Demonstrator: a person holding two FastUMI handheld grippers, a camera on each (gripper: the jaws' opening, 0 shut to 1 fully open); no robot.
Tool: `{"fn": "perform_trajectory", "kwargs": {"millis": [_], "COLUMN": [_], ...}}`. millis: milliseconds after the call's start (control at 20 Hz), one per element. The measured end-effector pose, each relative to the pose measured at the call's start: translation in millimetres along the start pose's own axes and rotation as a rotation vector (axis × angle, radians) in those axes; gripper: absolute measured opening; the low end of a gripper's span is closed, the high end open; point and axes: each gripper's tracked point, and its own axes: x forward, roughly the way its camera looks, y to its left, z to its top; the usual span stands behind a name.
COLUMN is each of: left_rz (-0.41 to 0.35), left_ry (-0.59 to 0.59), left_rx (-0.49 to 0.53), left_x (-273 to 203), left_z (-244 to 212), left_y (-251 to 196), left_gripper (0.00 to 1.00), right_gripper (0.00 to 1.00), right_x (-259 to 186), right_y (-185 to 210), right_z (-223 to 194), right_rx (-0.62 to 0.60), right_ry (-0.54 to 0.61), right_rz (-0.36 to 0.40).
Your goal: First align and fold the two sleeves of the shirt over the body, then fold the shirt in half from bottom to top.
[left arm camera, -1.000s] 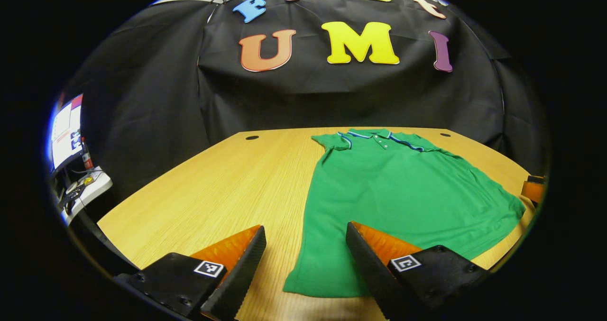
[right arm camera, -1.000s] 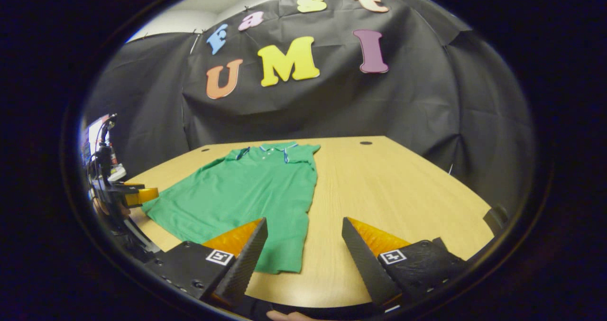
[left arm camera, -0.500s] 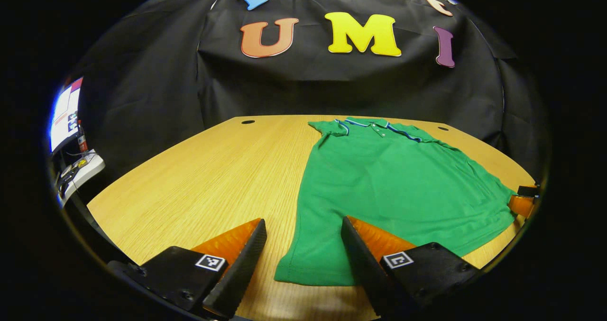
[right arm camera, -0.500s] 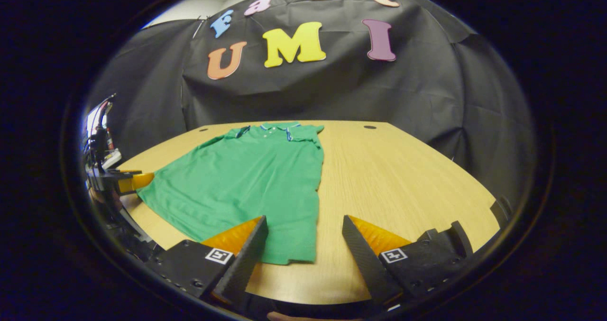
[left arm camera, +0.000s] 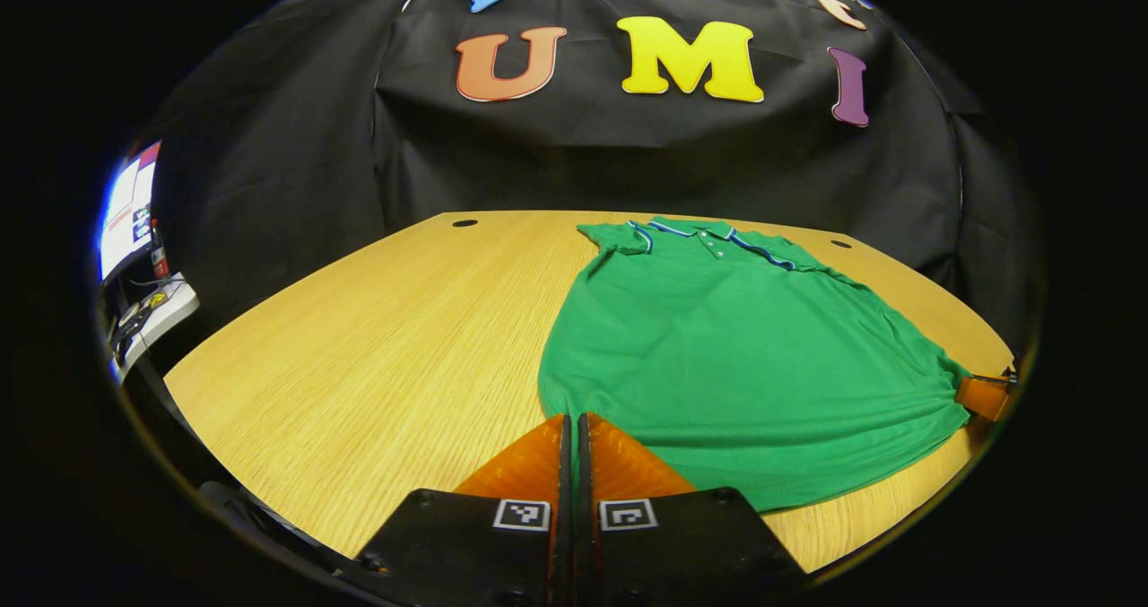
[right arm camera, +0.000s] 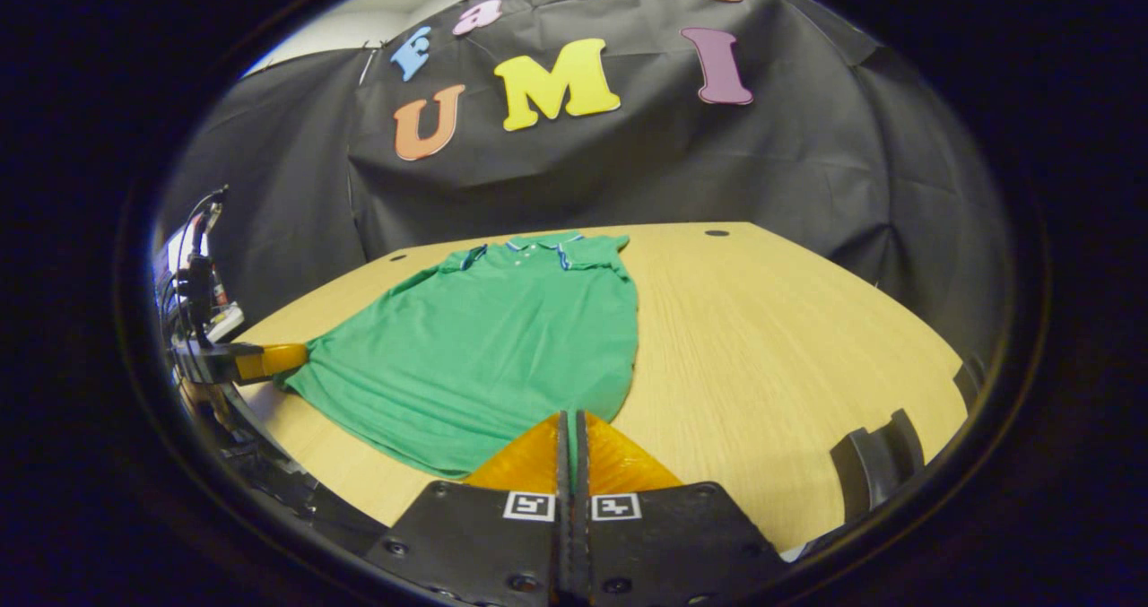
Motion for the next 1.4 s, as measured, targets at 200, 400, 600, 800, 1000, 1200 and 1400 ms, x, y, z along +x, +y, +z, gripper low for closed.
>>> {"fn": "perform_trajectory", "kwargs": {"millis": [200, 400, 600, 800, 1000, 1200, 1400], "left_rz": [-0.018, -0.008, 0.005, -0.015, -0.069, -0.059, -0.089], "left_ry": [-0.056, -0.124, -0.183, -0.219, -0.281, -0.331, -0.352], "left_rx": [-0.021, 0.044, 0.081, 0.027, 0.021, 0.044, 0.047], "left_x": [-12, -16, -5, 23, 58, 115, 181], "left_z": [21, 56, 100, 155, 223, 281, 321], "left_y": [-1, -5, -9, -11, -19, -18, -30], "left_gripper": [0.07, 0.07, 0.06, 0.06, 0.07, 0.06, 0.06], "right_gripper": [0.0, 0.0, 0.0, 0.0, 0.0, 0.0, 0.0], "right_x": [-14, -24, -10, 21, 59, 116, 189], "right_y": [-1, 5, 4, 6, 6, 6, -1], "right_z": [31, 81, 140, 197, 256, 319, 356], "right_rx": [-0.049, -0.103, -0.134, -0.157, -0.177, -0.217, -0.229], "right_ry": [-0.085, -0.189, -0.277, -0.35, -0.38, -0.415, -0.385], "right_rz": [0.015, 0.021, 0.003, 0.005, -0.01, -0.041, -0.103]}}
